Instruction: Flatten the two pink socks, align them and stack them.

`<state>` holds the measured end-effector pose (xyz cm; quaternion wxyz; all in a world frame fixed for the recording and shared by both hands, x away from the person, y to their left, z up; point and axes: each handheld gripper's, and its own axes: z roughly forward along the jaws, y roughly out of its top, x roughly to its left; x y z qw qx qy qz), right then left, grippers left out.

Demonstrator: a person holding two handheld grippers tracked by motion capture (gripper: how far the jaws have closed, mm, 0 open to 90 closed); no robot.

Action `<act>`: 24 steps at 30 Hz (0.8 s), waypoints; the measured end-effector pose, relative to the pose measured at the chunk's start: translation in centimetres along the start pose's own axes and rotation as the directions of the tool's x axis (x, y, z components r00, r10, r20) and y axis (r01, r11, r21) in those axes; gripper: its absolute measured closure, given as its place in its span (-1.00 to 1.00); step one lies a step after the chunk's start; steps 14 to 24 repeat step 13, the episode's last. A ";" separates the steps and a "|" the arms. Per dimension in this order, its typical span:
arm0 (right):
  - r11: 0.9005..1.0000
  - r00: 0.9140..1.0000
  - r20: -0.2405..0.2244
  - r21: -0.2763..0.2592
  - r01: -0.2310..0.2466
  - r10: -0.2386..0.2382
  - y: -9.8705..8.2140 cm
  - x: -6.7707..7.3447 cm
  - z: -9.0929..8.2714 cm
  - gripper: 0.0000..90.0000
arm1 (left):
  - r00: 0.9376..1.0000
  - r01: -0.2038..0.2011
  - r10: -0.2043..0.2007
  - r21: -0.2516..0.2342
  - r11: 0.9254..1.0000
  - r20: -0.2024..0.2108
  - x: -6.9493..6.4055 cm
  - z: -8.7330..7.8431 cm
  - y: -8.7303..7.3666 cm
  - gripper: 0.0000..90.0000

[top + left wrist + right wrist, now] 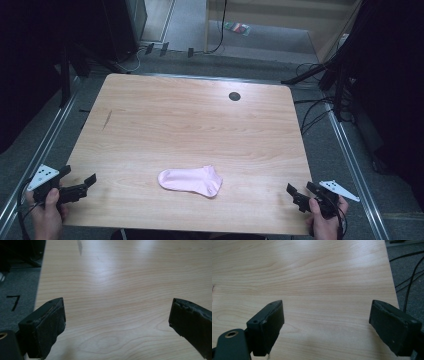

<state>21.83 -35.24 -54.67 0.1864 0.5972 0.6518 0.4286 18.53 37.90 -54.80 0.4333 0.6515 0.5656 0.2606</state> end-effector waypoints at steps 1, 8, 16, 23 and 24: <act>1.000 1.000 -0.001 0.000 -0.001 0.001 -0.1 -0.1 -0.1 -0.71 | 1.000 0.016 -0.016 -0.007 1.000 0.008 0.3 -0.1 0.0 -0.97; 1.000 1.000 -0.006 0.006 -0.016 0.016 -0.2 -0.1 0.0 -0.71 | 1.000 -0.001 0.001 0.015 1.000 0.014 -0.1 0.6 -0.2 -0.97; 1.000 1.000 0.001 -0.012 -0.015 0.015 -0.2 -0.1 -0.2 -0.69 | 1.000 0.001 -0.001 0.026 1.000 0.012 0.0 0.9 0.0 -0.97; 1.000 1.000 0.001 -0.012 -0.015 0.015 -0.2 -0.1 -0.2 -0.69 | 1.000 0.001 -0.001 0.026 1.000 0.012 0.0 0.9 0.0 -0.97; 1.000 1.000 0.001 -0.012 -0.015 0.015 -0.2 -0.1 -0.2 -0.69 | 1.000 0.001 -0.001 0.026 1.000 0.012 0.0 0.9 0.0 -0.97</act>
